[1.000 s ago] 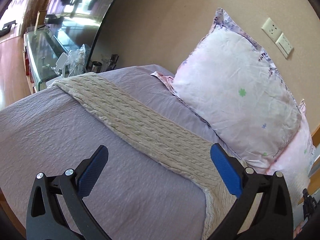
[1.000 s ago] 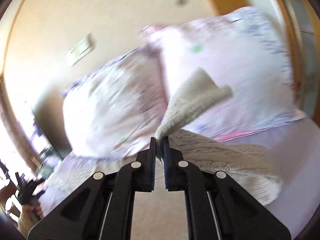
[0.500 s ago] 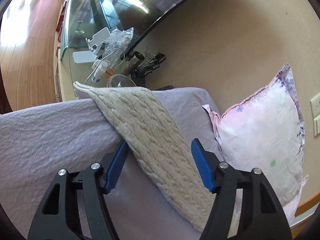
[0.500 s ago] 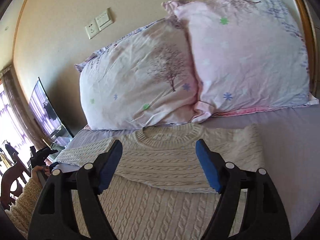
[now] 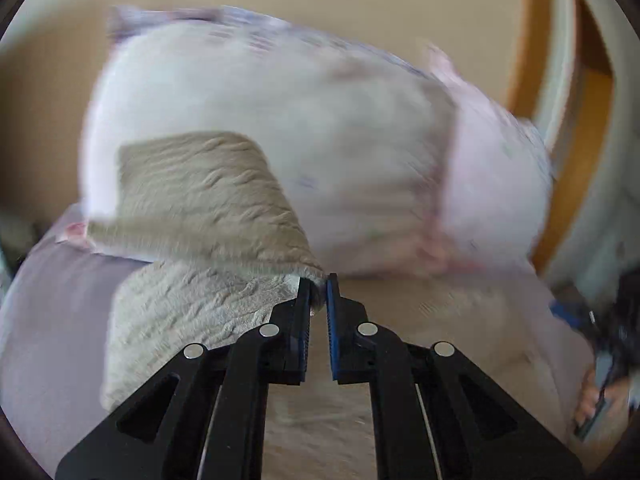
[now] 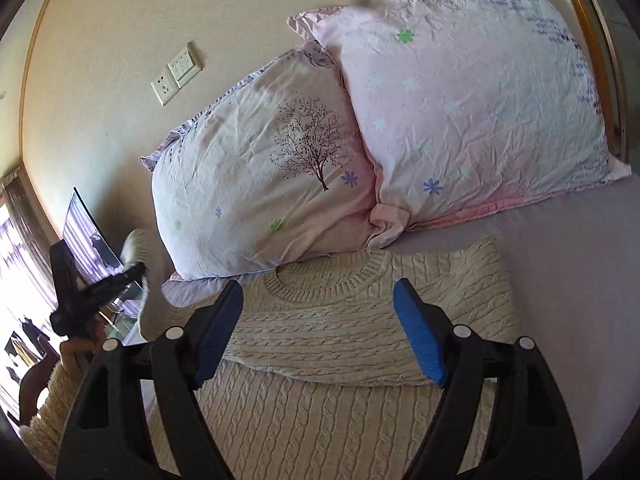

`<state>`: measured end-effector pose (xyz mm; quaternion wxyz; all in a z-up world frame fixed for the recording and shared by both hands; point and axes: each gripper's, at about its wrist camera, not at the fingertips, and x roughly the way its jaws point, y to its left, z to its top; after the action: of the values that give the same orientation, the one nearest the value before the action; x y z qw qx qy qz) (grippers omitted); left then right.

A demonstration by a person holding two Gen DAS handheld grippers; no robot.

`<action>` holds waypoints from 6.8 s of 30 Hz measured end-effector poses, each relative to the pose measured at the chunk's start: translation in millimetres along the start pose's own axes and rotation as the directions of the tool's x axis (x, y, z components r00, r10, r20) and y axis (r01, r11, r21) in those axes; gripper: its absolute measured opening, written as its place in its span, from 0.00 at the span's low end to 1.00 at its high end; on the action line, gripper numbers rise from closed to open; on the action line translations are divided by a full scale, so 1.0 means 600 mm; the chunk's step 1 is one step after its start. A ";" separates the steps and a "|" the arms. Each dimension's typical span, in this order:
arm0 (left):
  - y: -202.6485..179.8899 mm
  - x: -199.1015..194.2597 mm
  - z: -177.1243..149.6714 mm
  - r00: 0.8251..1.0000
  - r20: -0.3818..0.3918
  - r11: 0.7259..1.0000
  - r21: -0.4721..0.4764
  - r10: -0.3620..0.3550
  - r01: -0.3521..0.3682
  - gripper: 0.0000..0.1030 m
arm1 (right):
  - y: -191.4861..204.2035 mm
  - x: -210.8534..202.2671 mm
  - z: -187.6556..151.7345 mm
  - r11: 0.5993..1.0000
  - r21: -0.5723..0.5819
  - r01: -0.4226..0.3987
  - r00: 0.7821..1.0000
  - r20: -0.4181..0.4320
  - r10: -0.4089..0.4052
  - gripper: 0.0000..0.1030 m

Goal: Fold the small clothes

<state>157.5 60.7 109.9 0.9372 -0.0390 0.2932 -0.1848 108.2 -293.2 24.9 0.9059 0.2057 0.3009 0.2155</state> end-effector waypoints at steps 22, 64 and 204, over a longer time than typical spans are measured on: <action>0.102 -0.120 -0.225 0.973 -0.227 0.960 -0.279 -0.033 -0.032 0.69 | -0.121 0.174 -0.013 0.955 0.172 0.240 0.947 -0.256 -0.192 0.08; 0.058 -0.172 -0.155 0.919 0.038 0.815 -0.447 -0.394 0.368 0.06 | -0.061 -0.221 -0.049 0.969 0.072 -0.235 0.972 -0.015 0.236 0.06; -0.099 0.026 -0.219 0.901 -0.340 0.963 0.080 0.269 -0.258 0.99 | 0.027 0.074 -0.238 0.852 -0.311 0.421 0.850 -0.194 -0.490 0.98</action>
<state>75.9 4.2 3.8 0.8874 0.0496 0.4536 -0.0651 45.6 -222.2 -92.3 0.9010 -0.0224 0.4297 0.0556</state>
